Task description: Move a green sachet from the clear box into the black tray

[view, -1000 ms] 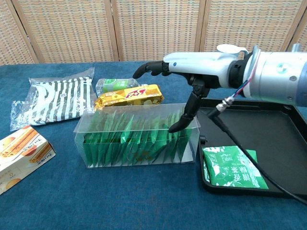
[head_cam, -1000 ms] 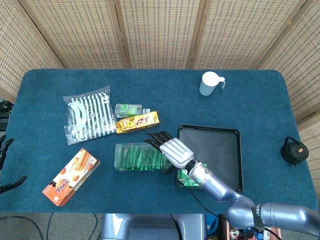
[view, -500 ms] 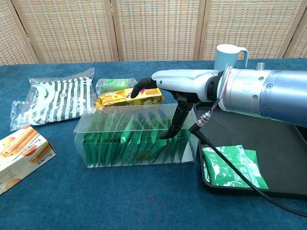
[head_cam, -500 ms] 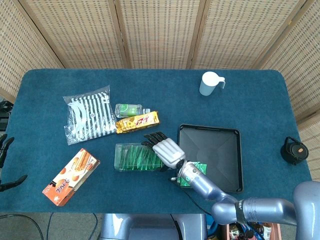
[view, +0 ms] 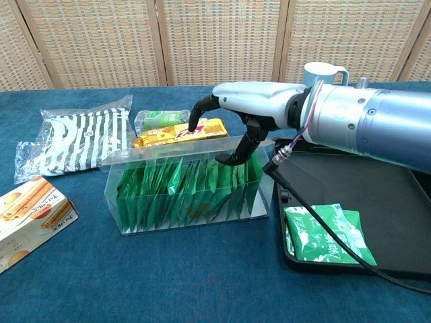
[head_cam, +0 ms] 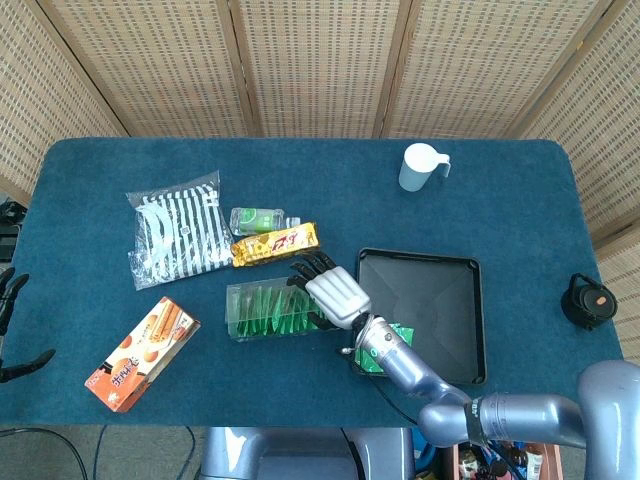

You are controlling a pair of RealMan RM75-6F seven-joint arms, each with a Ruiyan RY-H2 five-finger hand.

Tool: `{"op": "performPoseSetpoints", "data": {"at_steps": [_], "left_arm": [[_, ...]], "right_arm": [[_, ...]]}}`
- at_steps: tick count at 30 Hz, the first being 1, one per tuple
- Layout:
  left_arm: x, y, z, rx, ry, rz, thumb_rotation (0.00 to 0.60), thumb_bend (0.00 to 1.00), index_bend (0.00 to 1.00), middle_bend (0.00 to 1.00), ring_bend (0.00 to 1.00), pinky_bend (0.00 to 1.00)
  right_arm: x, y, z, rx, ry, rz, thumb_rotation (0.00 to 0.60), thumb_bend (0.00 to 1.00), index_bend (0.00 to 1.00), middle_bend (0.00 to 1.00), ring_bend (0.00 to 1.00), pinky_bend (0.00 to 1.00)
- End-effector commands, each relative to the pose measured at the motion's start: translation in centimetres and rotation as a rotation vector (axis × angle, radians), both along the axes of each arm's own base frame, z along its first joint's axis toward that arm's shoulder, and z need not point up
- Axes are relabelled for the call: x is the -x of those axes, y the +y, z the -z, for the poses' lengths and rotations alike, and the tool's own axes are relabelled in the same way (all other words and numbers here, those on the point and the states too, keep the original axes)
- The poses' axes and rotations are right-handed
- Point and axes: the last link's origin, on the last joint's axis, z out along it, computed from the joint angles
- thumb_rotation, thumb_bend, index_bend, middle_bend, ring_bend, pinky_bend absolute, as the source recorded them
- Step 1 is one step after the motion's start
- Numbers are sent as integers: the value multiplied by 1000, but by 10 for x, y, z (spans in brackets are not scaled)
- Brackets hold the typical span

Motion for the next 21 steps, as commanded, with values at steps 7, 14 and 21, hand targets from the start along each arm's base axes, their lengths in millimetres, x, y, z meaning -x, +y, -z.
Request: {"op": "performPoseSetpoints", "data": {"at_steps": [7, 14, 21], "left_arm": [[1, 1, -2, -3, -9, -4, 600, 95, 0, 0, 0, 0], [2, 2, -3, -3, -16, -7, 600, 95, 0, 0, 0, 0], [4, 4, -6, -3, -30, -16, 600, 95, 0, 0, 0, 0]], "right_arm": [[-19, -21, -13, 81, -82, 19, 600, 550, 302, 184, 0, 71], [-32, -39, -6, 138, -96, 42, 600, 584, 339, 170, 0, 73], [-48, -60, 12, 181, -37, 58, 600, 602, 349, 152, 0, 73]]}}
